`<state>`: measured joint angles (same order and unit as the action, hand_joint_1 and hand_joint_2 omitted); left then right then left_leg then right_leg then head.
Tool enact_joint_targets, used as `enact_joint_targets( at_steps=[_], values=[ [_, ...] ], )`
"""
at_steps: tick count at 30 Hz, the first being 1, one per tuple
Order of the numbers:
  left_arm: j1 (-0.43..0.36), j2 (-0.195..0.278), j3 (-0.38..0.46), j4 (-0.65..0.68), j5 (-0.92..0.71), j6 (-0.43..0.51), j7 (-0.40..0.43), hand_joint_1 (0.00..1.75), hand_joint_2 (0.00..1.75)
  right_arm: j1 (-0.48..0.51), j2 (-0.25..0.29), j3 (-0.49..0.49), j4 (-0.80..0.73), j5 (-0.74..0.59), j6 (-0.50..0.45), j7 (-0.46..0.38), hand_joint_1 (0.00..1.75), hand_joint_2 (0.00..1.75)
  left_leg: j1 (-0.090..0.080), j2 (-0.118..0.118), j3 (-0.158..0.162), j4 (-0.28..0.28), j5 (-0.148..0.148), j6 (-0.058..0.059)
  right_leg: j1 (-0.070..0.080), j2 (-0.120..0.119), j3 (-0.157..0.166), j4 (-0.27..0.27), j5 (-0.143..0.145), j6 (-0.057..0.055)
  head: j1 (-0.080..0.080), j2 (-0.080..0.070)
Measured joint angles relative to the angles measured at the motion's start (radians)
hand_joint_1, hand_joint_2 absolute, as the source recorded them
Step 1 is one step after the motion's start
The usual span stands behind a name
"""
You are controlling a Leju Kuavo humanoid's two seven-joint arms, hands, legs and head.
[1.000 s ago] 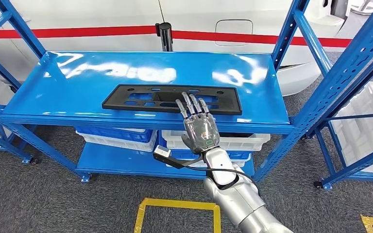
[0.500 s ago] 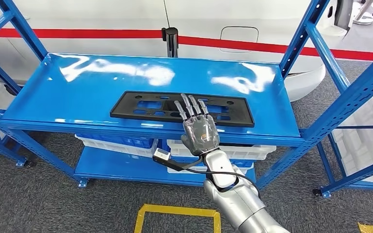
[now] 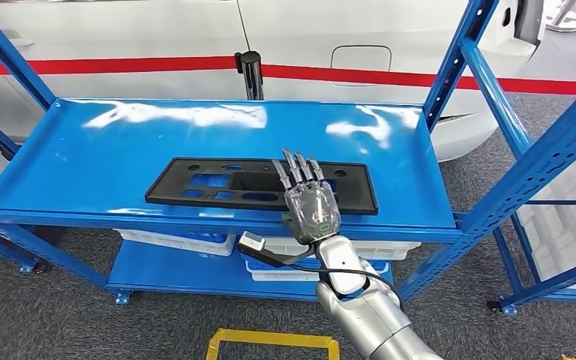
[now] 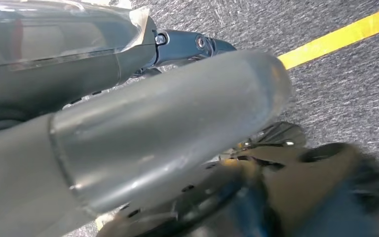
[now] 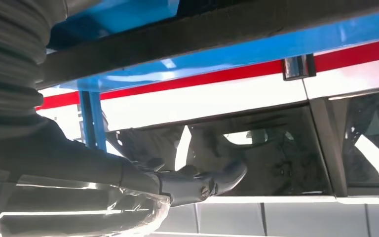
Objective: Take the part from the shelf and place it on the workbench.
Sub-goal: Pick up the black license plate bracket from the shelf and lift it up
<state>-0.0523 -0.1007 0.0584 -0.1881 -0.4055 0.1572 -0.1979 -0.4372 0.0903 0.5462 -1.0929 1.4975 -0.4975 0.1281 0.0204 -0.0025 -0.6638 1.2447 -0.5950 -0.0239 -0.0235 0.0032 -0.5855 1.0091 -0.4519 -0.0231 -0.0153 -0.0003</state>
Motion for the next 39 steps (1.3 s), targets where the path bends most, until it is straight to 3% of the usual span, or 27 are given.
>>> enact_joint_targets(
  at_steps=[1, 2, 3, 5, 7, 10, 12, 13, 15, 17, 18, 20, 21, 23, 25, 28, 29, 31, 32, 33, 34, 35, 37, 39],
  values=[
    [0.001, 0.000, 0.000, 0.000, 0.000, 0.000, 0.000, 0.00, 0.00, 0.003, 0.000, 0.000, 0.000, 0.000, 0.002, 0.000, 0.00, 1.75, 0.001, 0.000, -0.034, 0.041, -0.001, -0.002, 0.001, 0.001, 0.005, 0.000, -0.005, -0.001, 0.000, 0.000],
    [0.002, 0.000, 0.000, 0.000, 0.000, 0.000, 0.000, 0.00, 0.00, 0.005, 0.000, 0.000, 0.000, 0.001, 0.005, -0.001, 0.00, 1.75, 0.002, 0.000, -0.052, 0.045, 0.019, -0.003, 0.001, 0.002, 0.012, 0.000, -0.011, 0.000, 0.000, 0.000],
    [0.004, 0.000, 0.000, 0.000, 0.000, 0.001, 0.000, 0.00, 0.00, 0.006, 0.000, 0.000, 0.000, 0.001, 0.007, -0.001, 0.00, 1.75, 0.003, 0.000, -0.048, 0.008, 0.058, -0.002, 0.001, 0.003, 0.021, 0.000, -0.018, 0.003, 0.000, 0.000],
    [0.004, 0.001, 0.000, 0.000, 0.000, 0.001, 0.000, 0.00, 0.00, 0.006, 0.002, 0.000, 0.000, 0.002, 0.011, -0.001, 0.00, 1.75, 0.001, 0.000, -0.001, -0.128, 0.146, 0.007, 0.003, 0.006, 0.038, -0.001, -0.030, 0.009, 0.000, 0.000],
    [0.002, 0.001, 0.000, 0.001, 0.000, 0.002, 0.000, 0.00, 0.00, 0.004, 0.004, 0.000, 0.000, 0.002, 0.013, -0.001, 0.00, 1.75, -0.006, 0.001, 0.039, -0.219, 0.176, 0.018, 0.007, 0.006, 0.046, -0.002, -0.040, 0.019, 0.000, 0.000],
    [0.002, 0.001, 0.000, 0.001, 0.000, 0.003, 0.000, 0.00, 0.00, 0.003, 0.007, 0.000, 0.000, 0.002, 0.013, -0.002, 0.00, 1.75, -0.012, 0.001, 0.056, -0.240, 0.167, 0.035, 0.009, 0.004, 0.048, -0.007, -0.048, 0.035, 0.001, 0.000],
    [0.004, 0.001, 0.000, 0.001, 0.000, 0.003, -0.001, 0.00, 0.00, 0.002, 0.008, 0.000, -0.001, 0.002, 0.013, -0.002, 0.00, 1.75, -0.009, 0.001, 0.072, -0.256, 0.166, 0.050, 0.010, 0.001, 0.035, 0.024, -0.064, 0.042, 0.002, 0.000],
    [0.004, 0.001, 0.000, 0.001, 0.000, 0.003, -0.001, 0.00, 0.00, 0.002, 0.008, 0.000, -0.001, 0.002, 0.013, -0.002, 0.00, 1.75, -0.008, 0.001, 0.081, -0.263, 0.165, 0.056, 0.010, 0.000, 0.015, 0.064, -0.078, 0.040, 0.003, 0.000],
    [0.002, 0.001, 0.000, 0.001, 0.000, 0.003, -0.001, 0.00, 0.00, 0.005, 0.006, 0.000, 0.000, 0.002, 0.013, -0.002, 0.00, 1.75, -0.010, 0.000, 0.089, -0.264, 0.158, 0.066, 0.010, 0.000, -0.065, 0.195, -0.115, 0.035, 0.004, 0.000],
    [0.002, 0.001, 0.000, 0.001, 0.000, 0.003, -0.001, 0.00, 0.00, 0.012, 0.003, 0.001, 0.001, 0.002, 0.013, -0.002, 0.00, 1.75, -0.011, -0.003, 0.100, -0.263, 0.147, 0.068, 0.009, 0.000, -0.129, 0.274, -0.119, 0.041, 0.004, 0.000],
    [0.003, 0.001, 0.000, 0.001, 0.000, 0.003, -0.001, 0.00, 0.00, 0.013, 0.002, 0.001, 0.001, 0.002, 0.014, -0.002, 0.00, 1.75, -0.012, -0.004, 0.108, -0.263, 0.141, 0.067, 0.009, -0.001, -0.130, 0.253, -0.094, 0.050, 0.004, 0.000],
    [0.005, 0.001, 0.000, 0.001, 0.000, 0.003, -0.001, 0.00, 0.00, 0.014, 0.000, 0.001, 0.001, 0.002, 0.015, -0.002, 0.00, 1.75, -0.012, -0.006, 0.125, -0.262, 0.126, 0.060, 0.007, -0.002, -0.084, 0.123, -0.021, 0.065, 0.005, 0.000],
    [0.004, 0.000, 0.000, 0.001, 0.000, 0.003, -0.001, 0.00, 0.00, 0.013, 0.000, 0.001, 0.001, 0.002, 0.015, -0.002, 0.00, 1.75, -0.015, -0.007, 0.131, -0.259, 0.118, 0.055, 0.007, -0.003, -0.057, 0.060, 0.008, 0.066, 0.005, 0.000],
    [0.003, 0.000, 0.000, 0.001, 0.000, 0.007, -0.001, 0.00, 0.00, 0.014, 0.001, 0.002, 0.002, 0.002, 0.017, -0.003, 0.00, 1.75, -0.018, -0.008, 0.137, -0.255, 0.105, 0.045, 0.007, -0.004, -0.029, 0.002, 0.030, 0.055, 0.005, 0.000],
    [0.002, 0.000, 0.000, 0.001, -0.001, 0.016, 0.000, 0.00, 0.00, 0.014, 0.001, 0.002, 0.002, 0.002, 0.019, -0.004, 0.00, 1.75, -0.015, -0.007, 0.140, -0.255, 0.101, 0.037, 0.011, -0.002, -0.026, 0.002, 0.026, 0.042, 0.005, 0.000],
    [0.001, 0.000, 0.000, 0.001, -0.006, 0.031, -0.004, 0.00, 0.00, 0.013, 0.005, 0.003, 0.000, 0.005, 0.026, -0.005, 0.01, 1.75, -0.007, -0.004, 0.133, -0.229, 0.078, 0.019, 0.004, 0.001, -0.015, -0.008, 0.023, 0.022, 0.004, 0.000],
    [0.000, 0.000, 0.000, 0.000, -0.009, 0.034, -0.006, 0.00, 0.00, 0.013, 0.007, 0.004, 0.000, 0.007, 0.029, -0.005, 0.13, 1.75, -0.004, -0.004, 0.114, -0.187, 0.056, 0.013, 0.001, 0.001, -0.011, -0.010, 0.022, 0.016, 0.002, 0.000],
    [-0.001, 0.000, 0.000, 0.001, -0.014, 0.039, -0.008, 0.00, 0.00, 0.013, 0.010, 0.007, 0.002, 0.009, 0.033, -0.009, 0.88, 1.75, 0.000, -0.002, 0.040, -0.051, 0.000, 0.003, 0.001, 0.000, -0.004, -0.011, 0.015, 0.007, -0.001, 0.000],
    [0.000, 0.000, 0.000, 0.001, -0.015, 0.041, -0.009, 0.00, 0.00, 0.014, 0.010, 0.009, 0.003, 0.008, 0.035, -0.013, 1.27, 1.75, 0.001, -0.002, 0.003, 0.007, -0.016, -0.001, 0.001, 0.000, -0.002, -0.011, 0.013, 0.004, 0.000, 0.000],
    [0.000, 0.000, 0.000, 0.001, -0.016, 0.043, -0.010, 0.00, 0.00, 0.014, 0.010, 0.011, 0.004, 0.006, 0.038, -0.020, 1.56, 1.75, 0.003, -0.001, -0.022, 0.035, -0.013, -0.004, 0.002, 0.001, 0.001, -0.011, 0.011, 0.003, 0.000, 0.000],
    [0.000, 0.001, 0.000, 0.001, -0.017, 0.046, -0.012, 0.00, 0.00, 0.014, 0.010, 0.013, 0.005, 0.003, 0.043, -0.028, 1.60, 1.75, 0.004, -0.001, -0.027, 0.022, 0.012, -0.004, 0.001, 0.002, 0.004, -0.011, 0.008, 0.003, -0.001, 0.000],
    [0.000, 0.002, 0.001, 0.001, -0.019, 0.048, -0.013, 0.00, 0.00, 0.015, 0.011, 0.015, 0.005, 0.000, 0.048, -0.035, 1.61, 1.75, 0.005, 0.000, -0.012, -0.028, 0.051, -0.003, 0.001, 0.004, 0.009, -0.010, 0.005, 0.005, -0.001, 0.000],
    [-0.001, 0.004, 0.001, 0.000, -0.023, 0.053, -0.016, 0.00, 0.00, 0.014, 0.014, 0.017, 0.005, -0.005, 0.059, -0.043, 1.62, 1.75, 0.005, 0.000, 0.042, -0.166, 0.130, 0.004, 0.004, 0.007, 0.017, -0.010, -0.001, 0.012, -0.001, 0.000],
    [-0.003, 0.004, 0.001, 0.000, -0.026, 0.057, -0.018, 0.00, 0.00, 0.014, 0.016, 0.017, 0.005, -0.008, 0.064, -0.046, 1.64, 1.75, 0.001, -0.001, 0.073, -0.240, 0.157, 0.011, 0.012, 0.008, 0.018, -0.009, -0.008, 0.019, 0.001, 0.000]
  ],
)
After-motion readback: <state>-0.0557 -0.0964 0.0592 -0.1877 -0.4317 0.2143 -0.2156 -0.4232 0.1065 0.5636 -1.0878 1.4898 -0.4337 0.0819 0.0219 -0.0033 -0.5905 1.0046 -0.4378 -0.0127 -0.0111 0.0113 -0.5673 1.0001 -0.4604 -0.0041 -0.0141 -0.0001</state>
